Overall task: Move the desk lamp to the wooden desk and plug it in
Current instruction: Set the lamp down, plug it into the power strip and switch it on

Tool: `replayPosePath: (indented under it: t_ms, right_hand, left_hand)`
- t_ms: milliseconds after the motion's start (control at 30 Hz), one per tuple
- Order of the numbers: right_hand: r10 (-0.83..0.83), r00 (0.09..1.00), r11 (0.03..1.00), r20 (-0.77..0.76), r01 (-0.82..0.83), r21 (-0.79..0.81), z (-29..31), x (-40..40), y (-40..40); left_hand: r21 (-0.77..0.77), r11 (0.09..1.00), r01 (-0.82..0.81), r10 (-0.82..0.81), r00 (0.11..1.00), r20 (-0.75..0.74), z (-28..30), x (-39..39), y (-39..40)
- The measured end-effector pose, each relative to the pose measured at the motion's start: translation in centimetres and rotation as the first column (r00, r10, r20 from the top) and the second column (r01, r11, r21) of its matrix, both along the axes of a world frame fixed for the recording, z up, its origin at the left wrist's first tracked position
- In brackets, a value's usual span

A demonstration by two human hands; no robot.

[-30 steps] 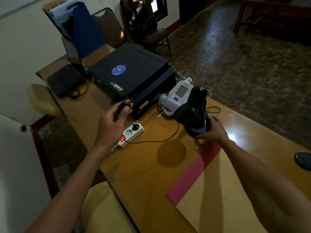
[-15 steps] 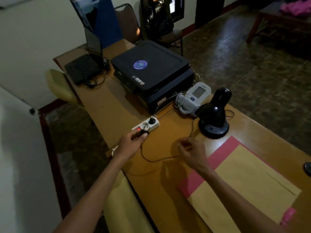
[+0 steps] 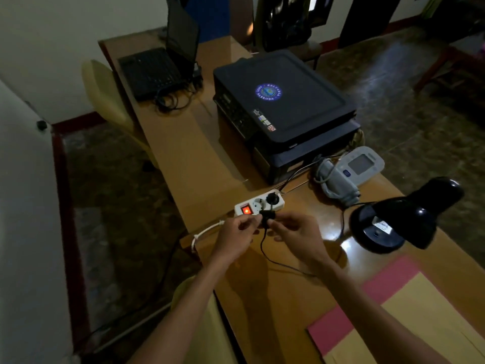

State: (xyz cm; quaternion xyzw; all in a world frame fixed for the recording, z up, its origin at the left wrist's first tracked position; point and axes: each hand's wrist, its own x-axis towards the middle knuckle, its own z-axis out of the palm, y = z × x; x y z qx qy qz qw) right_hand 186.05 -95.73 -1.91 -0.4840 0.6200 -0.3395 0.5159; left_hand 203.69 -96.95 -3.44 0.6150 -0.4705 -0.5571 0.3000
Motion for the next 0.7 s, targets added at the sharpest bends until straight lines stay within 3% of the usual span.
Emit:
replayPosePath:
  t_ms: [167,233,300,367,500,567,700]
  right_hand:
    - [0.001,0.995,1.000,-0.104,0.000,0.015,-0.1,0.2,-3.4]
    - [0.045,0.973,0.999,-0.225,-0.050,-0.015,0.5,0.3,-4.9]
    - [0.158,0.856,0.977,-0.492,-0.209,-0.050,1.0,0.4,-6.8]
    - [0.266,0.655,0.918,-0.707,-0.395,-0.020,1.4,0.9,-8.7]
    - [0.458,0.379,0.804,-0.804,-0.564,0.191,1.5,2.6,-11.2]
    - [0.493,0.331,0.778,-0.805,-0.583,0.236,1.2,3.3,-12.1]
    - [0.521,0.357,0.771,-0.775,-0.587,0.248,0.7,4.0,-13.4]
  left_hand:
    - [-0.095,0.994,0.046,-0.039,0.996,0.077,-2.2,0.6,-1.8]
    - [-0.161,0.985,0.070,-0.023,0.961,0.275,-3.6,1.1,-2.4]
    - [-0.203,0.970,0.134,-0.019,0.874,0.486,-4.9,2.1,-3.3]
    - [-0.166,0.966,0.199,-0.085,0.848,0.523,-5.8,2.9,-4.3]
    - [-0.122,0.943,0.311,-0.200,0.817,0.541,-7.3,3.4,-5.5]
    - [-0.160,0.934,0.319,-0.187,0.818,0.544,-7.8,3.3,-5.4]
    - [-0.204,0.941,0.271,-0.125,0.835,0.535,-8.3,3.2,-5.4]
